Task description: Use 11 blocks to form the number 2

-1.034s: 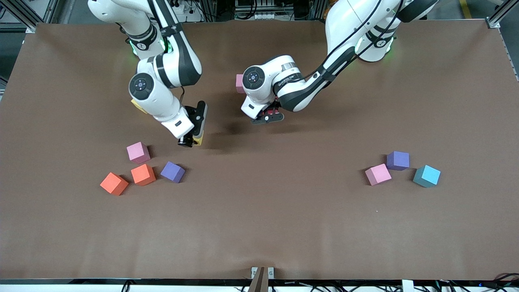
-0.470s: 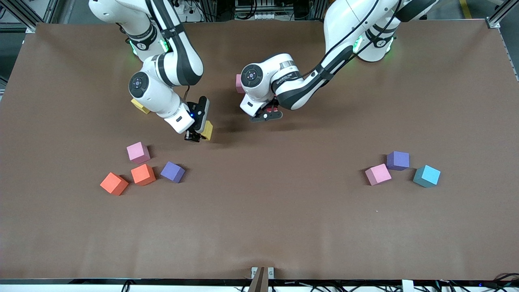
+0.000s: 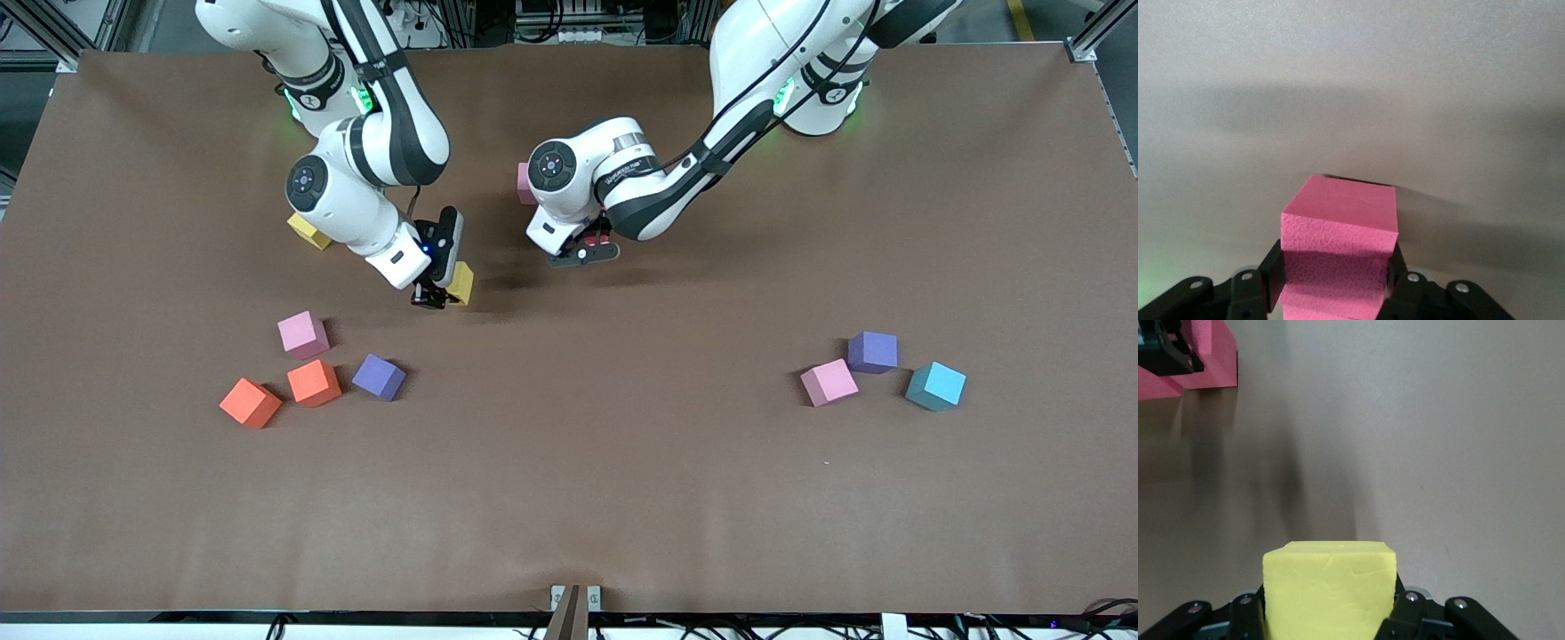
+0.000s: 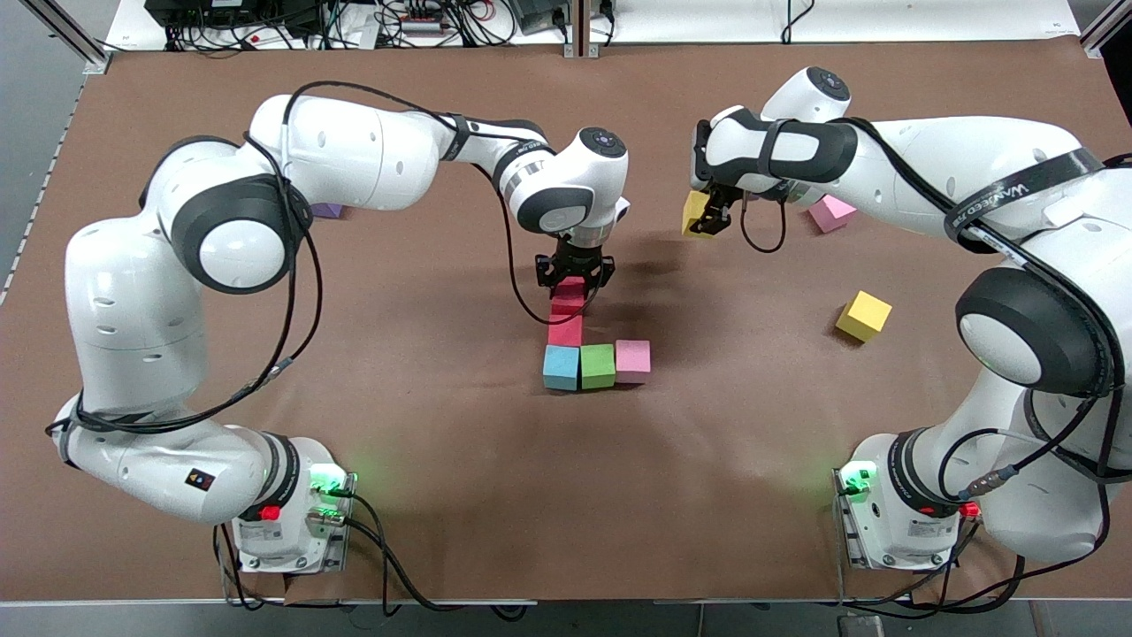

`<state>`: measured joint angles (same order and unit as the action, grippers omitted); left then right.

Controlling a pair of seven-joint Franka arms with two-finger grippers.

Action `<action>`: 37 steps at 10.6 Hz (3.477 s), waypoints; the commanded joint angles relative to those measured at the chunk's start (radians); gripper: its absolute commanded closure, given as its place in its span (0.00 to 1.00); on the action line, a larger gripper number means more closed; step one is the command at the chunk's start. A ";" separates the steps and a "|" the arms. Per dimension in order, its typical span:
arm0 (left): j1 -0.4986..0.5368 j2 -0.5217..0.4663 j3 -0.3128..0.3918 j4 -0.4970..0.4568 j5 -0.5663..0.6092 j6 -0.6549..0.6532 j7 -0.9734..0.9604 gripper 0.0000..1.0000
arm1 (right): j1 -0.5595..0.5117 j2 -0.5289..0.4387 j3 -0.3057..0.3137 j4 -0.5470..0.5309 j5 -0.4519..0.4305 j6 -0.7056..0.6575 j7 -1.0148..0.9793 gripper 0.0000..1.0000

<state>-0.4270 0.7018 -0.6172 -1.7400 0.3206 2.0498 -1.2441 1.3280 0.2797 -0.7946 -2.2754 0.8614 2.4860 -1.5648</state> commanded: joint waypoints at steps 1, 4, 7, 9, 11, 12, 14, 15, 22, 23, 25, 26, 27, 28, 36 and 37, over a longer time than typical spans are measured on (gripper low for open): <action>-0.006 -0.013 -0.001 -0.009 -0.018 -0.013 -0.018 0.30 | 0.037 -0.019 -0.005 -0.041 0.044 0.062 -0.046 1.00; -0.006 -0.013 -0.001 -0.009 -0.024 -0.013 -0.018 0.16 | 0.077 0.015 -0.005 -0.042 0.080 0.090 -0.038 1.00; -0.006 -0.013 -0.001 -0.009 -0.026 -0.011 -0.018 0.00 | 0.118 0.039 -0.005 -0.042 0.129 0.120 -0.038 1.00; 0.007 -0.036 -0.001 -0.009 -0.055 -0.013 -0.018 0.00 | 0.154 0.070 -0.005 -0.042 0.204 0.120 -0.049 1.00; 0.033 -0.086 -0.001 -0.009 -0.069 -0.040 -0.017 0.00 | 0.175 0.090 -0.005 -0.041 0.223 0.128 -0.050 1.00; 0.071 -0.111 -0.003 -0.009 -0.071 -0.054 -0.015 0.00 | 0.184 0.095 -0.003 -0.041 0.225 0.137 -0.050 1.00; 0.137 -0.148 -0.003 -0.003 -0.071 -0.062 -0.008 0.00 | 0.230 0.128 -0.003 -0.035 0.295 0.137 -0.050 1.00; 0.174 -0.163 -0.003 0.002 -0.072 -0.062 -0.009 0.00 | 0.258 0.153 -0.003 -0.027 0.327 0.136 -0.050 1.00; 0.466 -0.211 -0.001 -0.004 -0.046 -0.117 0.268 0.00 | 0.258 0.274 0.104 0.079 0.353 0.136 -0.032 1.00; 0.520 -0.211 -0.001 -0.003 -0.044 -0.117 0.351 0.00 | 0.261 0.274 0.106 0.077 0.353 0.136 -0.032 1.00; 0.582 -0.217 -0.001 0.003 -0.043 -0.117 0.458 0.00 | 0.264 0.273 0.127 0.077 0.366 0.143 -0.015 1.00; 0.599 -0.214 0.007 0.007 -0.026 -0.114 0.507 0.00 | 0.266 0.273 0.147 0.079 0.390 0.168 -0.012 1.00; 0.634 -0.208 0.005 0.008 0.021 -0.109 0.550 0.00 | 0.261 0.273 0.173 0.079 0.396 0.194 -0.009 1.00; 0.668 -0.199 0.007 0.010 0.044 -0.103 0.575 0.00 | 0.261 0.273 0.184 0.079 0.396 0.203 0.002 1.00; 0.780 -0.073 0.008 0.025 0.051 0.026 0.574 0.00 | 0.270 0.276 0.236 0.093 0.396 0.232 0.132 1.00; 0.778 -0.053 0.008 0.025 0.054 0.035 0.574 0.00 | 0.270 0.279 0.247 0.096 0.396 0.237 0.150 1.00</action>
<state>0.3476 0.6257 -0.5972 -1.7254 0.3473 2.0736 -0.6633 1.5861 0.5418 -0.5758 -2.1821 1.2203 2.7157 -1.4401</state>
